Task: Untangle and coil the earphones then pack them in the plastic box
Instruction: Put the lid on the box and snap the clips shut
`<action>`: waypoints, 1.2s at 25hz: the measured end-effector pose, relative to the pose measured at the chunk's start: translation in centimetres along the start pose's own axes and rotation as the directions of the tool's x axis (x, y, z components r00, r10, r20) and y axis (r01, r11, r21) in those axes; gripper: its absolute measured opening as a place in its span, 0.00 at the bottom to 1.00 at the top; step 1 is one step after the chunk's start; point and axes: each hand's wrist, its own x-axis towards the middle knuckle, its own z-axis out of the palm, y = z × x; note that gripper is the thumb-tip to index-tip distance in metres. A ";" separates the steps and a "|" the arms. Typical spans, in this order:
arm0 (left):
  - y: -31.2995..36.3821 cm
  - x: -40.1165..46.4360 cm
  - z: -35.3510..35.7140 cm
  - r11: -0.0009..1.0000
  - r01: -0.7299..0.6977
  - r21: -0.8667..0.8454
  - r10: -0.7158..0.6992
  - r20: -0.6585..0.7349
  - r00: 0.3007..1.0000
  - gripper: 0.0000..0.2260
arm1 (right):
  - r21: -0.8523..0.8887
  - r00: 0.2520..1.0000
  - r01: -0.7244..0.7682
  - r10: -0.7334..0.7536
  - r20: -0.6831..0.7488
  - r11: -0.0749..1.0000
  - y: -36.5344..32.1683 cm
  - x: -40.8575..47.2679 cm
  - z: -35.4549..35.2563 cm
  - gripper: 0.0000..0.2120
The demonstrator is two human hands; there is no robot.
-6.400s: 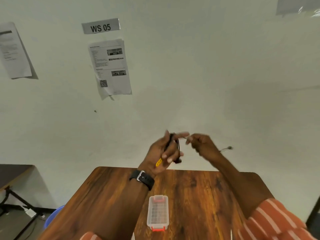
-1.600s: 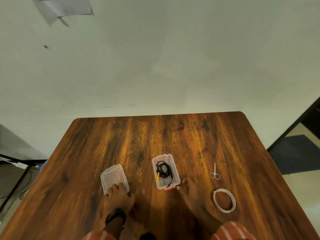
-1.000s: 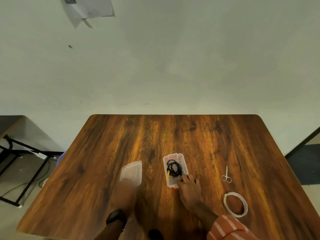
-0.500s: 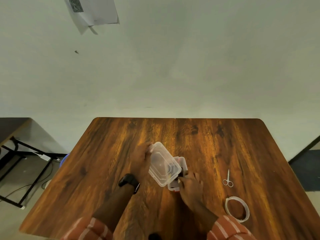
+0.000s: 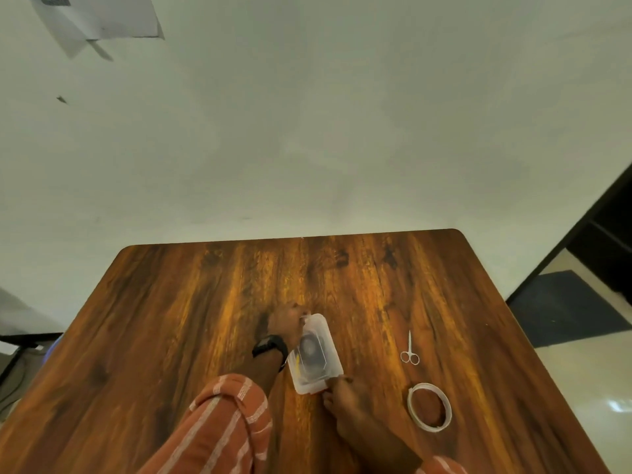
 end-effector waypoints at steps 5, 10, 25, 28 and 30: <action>-1.4 -0.4 0.7 0.993 0.110 -0.034 -0.108 0.062 0.992 0.11 | 0.083 0.999 -0.046 0.045 0.019 0.995 -0.8 -0.3 0.1 0.10; -2.6 -2.8 0.4 0.962 0.265 -0.062 -0.265 0.021 0.964 0.11 | 0.002 0.991 0.126 -0.126 -0.054 0.992 -2.4 0.2 -1.7 0.11; -3.2 -9.3 3.4 0.389 0.611 -0.689 -0.576 0.336 0.745 0.17 | -0.137 0.995 0.067 -0.057 0.083 0.988 -4.6 1.8 -4.4 0.07; -3.2 -9.3 3.4 0.366 0.621 -0.694 -0.584 0.348 0.733 0.19 | -0.120 0.994 0.062 -0.050 0.101 0.991 -4.3 1.9 -4.4 0.07; -3.3 -9.2 3.5 0.367 0.616 -0.697 -0.593 0.335 0.732 0.20 | -0.116 0.993 0.065 -0.054 0.101 0.991 -4.2 1.9 -4.4 0.07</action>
